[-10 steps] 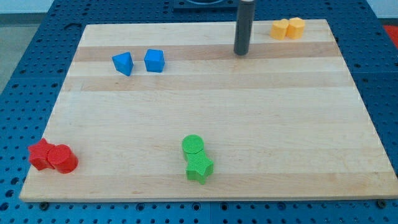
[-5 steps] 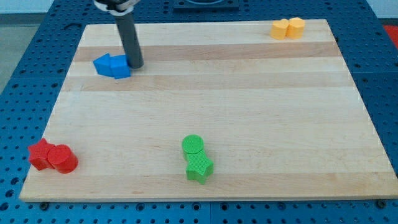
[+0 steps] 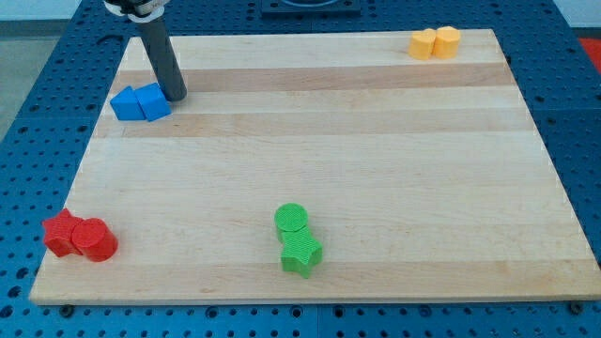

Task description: Push the blue cubes to the center left

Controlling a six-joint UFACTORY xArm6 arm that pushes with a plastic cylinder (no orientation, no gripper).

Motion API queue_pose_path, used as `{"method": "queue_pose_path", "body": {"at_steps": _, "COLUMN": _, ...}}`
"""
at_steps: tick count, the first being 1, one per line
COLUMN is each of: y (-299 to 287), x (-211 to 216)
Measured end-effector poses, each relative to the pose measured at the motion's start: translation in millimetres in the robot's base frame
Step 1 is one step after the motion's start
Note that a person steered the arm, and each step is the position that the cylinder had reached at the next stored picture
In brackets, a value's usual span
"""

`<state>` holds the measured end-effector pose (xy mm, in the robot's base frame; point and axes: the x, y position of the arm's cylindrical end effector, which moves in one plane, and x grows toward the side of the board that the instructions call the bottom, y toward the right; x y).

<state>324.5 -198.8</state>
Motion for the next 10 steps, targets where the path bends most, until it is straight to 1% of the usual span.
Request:
{"method": "queue_pose_path", "body": {"at_steps": 1, "y": -1, "x": -16}}
{"method": "queue_pose_path", "body": {"at_steps": 2, "y": -11, "x": -14}}
{"method": "queue_pose_path", "body": {"at_steps": 4, "y": -14, "x": 22}}
{"method": "queue_pose_path", "body": {"at_steps": 5, "y": -14, "x": 15}}
{"method": "queue_pose_path", "body": {"at_steps": 6, "y": -27, "x": 8}}
{"method": "queue_pose_path", "body": {"at_steps": 8, "y": -50, "x": 9}}
{"method": "queue_pose_path", "body": {"at_steps": 9, "y": -52, "x": 4}}
{"method": "queue_pose_path", "body": {"at_steps": 10, "y": -72, "x": -6}}
